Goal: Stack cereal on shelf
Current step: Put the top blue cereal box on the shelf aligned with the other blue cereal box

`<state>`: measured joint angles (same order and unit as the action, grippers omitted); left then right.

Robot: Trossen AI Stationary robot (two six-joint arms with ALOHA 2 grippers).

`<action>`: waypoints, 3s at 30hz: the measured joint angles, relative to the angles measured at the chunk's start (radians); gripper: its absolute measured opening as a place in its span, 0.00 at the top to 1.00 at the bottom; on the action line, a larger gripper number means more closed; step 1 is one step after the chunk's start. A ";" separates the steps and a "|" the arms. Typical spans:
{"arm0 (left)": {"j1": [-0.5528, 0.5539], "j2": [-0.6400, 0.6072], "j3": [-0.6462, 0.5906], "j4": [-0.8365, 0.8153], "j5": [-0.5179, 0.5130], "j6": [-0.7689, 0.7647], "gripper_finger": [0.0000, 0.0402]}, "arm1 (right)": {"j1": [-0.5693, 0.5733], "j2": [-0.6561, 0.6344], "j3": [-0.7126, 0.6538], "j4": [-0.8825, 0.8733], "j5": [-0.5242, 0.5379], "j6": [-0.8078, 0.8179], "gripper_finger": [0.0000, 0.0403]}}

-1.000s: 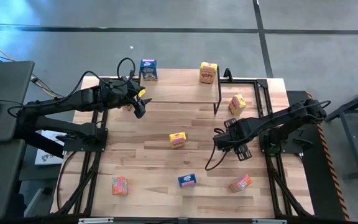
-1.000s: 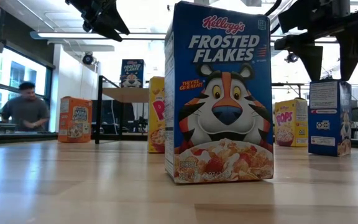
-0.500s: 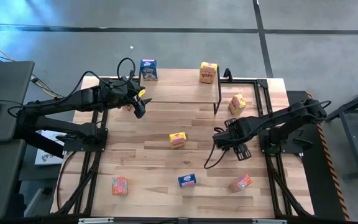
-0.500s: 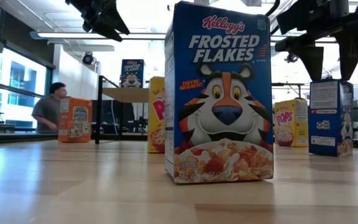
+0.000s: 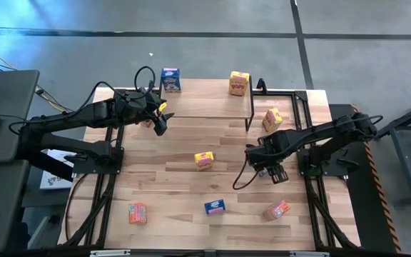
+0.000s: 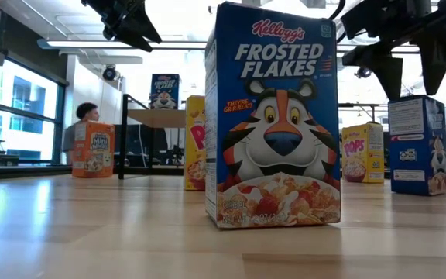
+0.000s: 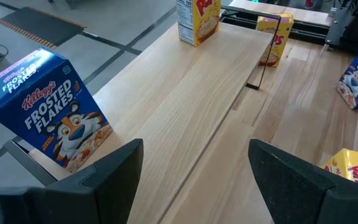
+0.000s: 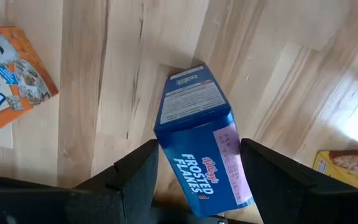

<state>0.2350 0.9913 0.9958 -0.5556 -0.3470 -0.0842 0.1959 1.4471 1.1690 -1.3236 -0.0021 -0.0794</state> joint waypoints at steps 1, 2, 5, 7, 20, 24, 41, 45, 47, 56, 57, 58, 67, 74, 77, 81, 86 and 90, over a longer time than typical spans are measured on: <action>0.000 0.000 0.000 0.000 0.000 0.000 0.30 | 0.000 0.000 0.000 0.000 0.000 0.000 0.44; 0.000 0.000 0.000 0.000 0.000 0.000 0.30 | 0.000 0.000 0.000 0.000 0.000 0.000 0.43; 0.000 0.000 0.000 0.000 0.000 0.000 0.30 | 0.000 -0.001 0.000 -0.001 0.001 0.017 0.36; 0.000 0.000 0.000 0.000 0.000 0.000 0.30 | 0.000 -0.001 0.000 -0.001 0.001 0.026 0.31; 0.000 0.000 0.000 0.000 0.000 0.000 0.30 | 0.000 -0.002 -0.074 0.034 0.073 0.019 0.23; 0.000 0.000 0.000 0.000 0.000 0.000 0.30 | 0.000 -0.002 -0.074 0.038 0.110 0.021 0.26; 0.000 0.000 0.000 0.000 0.000 0.000 0.30 | 0.000 -0.002 -0.073 0.049 0.098 0.106 0.50; 0.000 0.000 0.000 0.000 0.000 0.000 0.30 | 0.000 -0.002 -0.071 0.049 0.080 0.143 0.51; 0.000 0.000 0.000 0.000 0.000 0.000 0.30 | 0.000 -0.002 -0.071 0.049 0.070 0.162 0.51; 0.000 0.000 0.000 0.000 0.000 0.000 0.30 | 0.000 -0.002 -0.071 0.049 0.058 0.284 0.51; 0.000 0.000 0.000 0.000 0.000 0.000 0.30 | 0.000 -0.002 -0.071 0.049 0.057 0.296 0.51; 0.000 0.000 0.000 0.000 0.000 0.000 0.30 | 0.000 -0.002 -0.071 0.049 0.055 0.309 0.51; 0.000 0.000 0.000 0.000 0.000 0.031 0.30 | 0.000 -0.002 -0.071 0.050 0.051 0.424 0.51; 0.000 0.000 0.000 0.003 0.000 0.122 0.30 | 0.000 -0.002 -0.071 0.055 0.046 0.498 0.51; 0.000 0.000 0.000 0.005 0.000 0.122 0.30 | 0.000 -0.002 -0.071 0.066 0.034 0.528 0.51; 0.000 0.000 0.000 0.008 0.000 0.122 0.30 | 0.000 -0.002 -0.071 0.105 -0.006 0.561 0.51; 0.000 0.000 0.000 0.008 0.000 0.122 0.30 | 0.001 -0.002 -0.024 0.122 -0.003 0.593 0.51; 0.000 0.000 0.000 0.010 0.000 0.123 0.30 | 0.001 -0.002 0.038 0.122 0.037 0.597 0.51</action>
<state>0.2351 0.9913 0.9960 -0.5452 -0.3473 0.0383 0.1970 1.4452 1.2072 -1.2018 0.0348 0.5179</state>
